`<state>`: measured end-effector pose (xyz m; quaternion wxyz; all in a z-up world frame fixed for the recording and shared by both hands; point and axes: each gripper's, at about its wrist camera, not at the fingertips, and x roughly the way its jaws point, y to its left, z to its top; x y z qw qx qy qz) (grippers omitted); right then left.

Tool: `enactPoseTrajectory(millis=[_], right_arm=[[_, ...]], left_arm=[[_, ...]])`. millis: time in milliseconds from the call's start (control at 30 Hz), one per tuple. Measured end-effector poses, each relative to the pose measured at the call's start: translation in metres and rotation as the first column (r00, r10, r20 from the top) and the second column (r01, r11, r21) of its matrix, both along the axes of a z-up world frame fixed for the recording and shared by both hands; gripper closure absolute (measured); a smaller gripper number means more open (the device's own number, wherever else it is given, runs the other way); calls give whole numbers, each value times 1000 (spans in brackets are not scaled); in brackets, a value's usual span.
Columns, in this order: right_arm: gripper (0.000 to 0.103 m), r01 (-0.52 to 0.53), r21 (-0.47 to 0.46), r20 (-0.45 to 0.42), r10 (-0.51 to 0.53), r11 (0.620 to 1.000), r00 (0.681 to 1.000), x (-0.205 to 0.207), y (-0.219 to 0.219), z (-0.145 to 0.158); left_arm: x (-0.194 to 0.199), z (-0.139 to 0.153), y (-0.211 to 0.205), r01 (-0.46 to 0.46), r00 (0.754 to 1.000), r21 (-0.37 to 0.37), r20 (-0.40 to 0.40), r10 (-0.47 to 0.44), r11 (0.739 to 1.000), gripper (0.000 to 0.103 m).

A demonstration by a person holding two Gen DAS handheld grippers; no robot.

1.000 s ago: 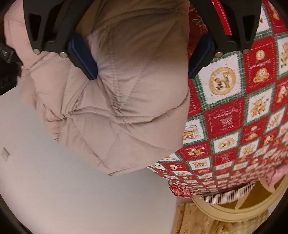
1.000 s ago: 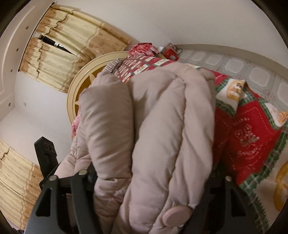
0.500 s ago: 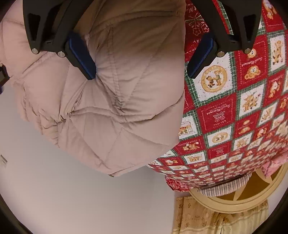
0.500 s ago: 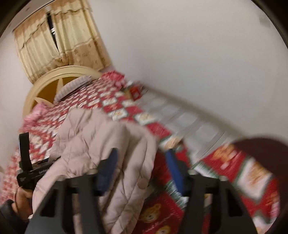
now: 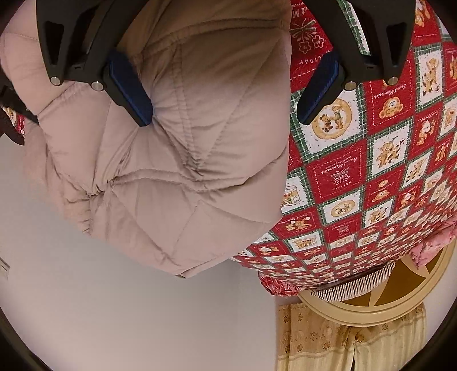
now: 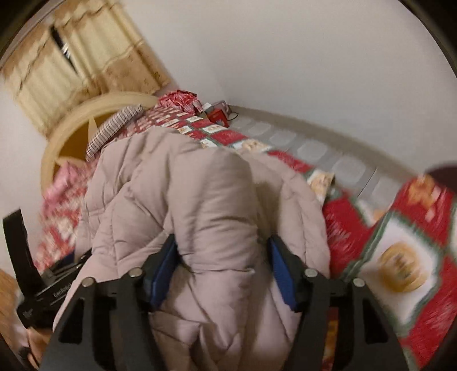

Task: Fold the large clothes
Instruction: 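Carry the jacket bundle with both tools and lower it onto the quilt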

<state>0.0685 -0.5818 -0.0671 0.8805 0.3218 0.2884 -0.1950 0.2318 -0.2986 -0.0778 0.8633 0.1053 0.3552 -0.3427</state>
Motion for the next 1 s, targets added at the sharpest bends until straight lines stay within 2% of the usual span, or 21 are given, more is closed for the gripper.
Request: enactPoseTrajectory(millis=[133,267,333,433,567,700,867,933,1000], right_arm=[[36,26,-140,-80,-37,990,996,14,19,4],[34,56,-260,-140,-95,964,986,32,31,10],[33,59,-297,-160,-110,953,981,33,33,12],[31,59,-325,-179,-123,944,976,31,35,14],[30,52,-333,-196,-123,941,973,35,35,14],[30,30,-337,-228,-112,941,967,28,35,13],[30,61,-356,-238,-154,932,959,33,48,14],[30,84,-361,-229,-175,929,957,27,55,12],[30,97,-356,-224,-186,929,957,25,60,10]], left_arm=[[11,-4,-1,-14,1000,-6,-23,14,1000,1],[23,-7,0,-29,997,-5,-74,28,1000,1],[22,-6,3,-38,997,-4,-72,38,999,1],[15,1,16,-49,996,17,-78,50,999,1],[-1,13,45,-61,990,2,-124,61,998,1],[-26,32,60,-39,998,-6,-54,39,999,1],[-38,53,35,16,999,-48,-51,-19,999,1],[-40,53,18,40,998,-40,-45,-41,998,1],[-37,50,-2,51,998,-1,-46,-51,999,1]])
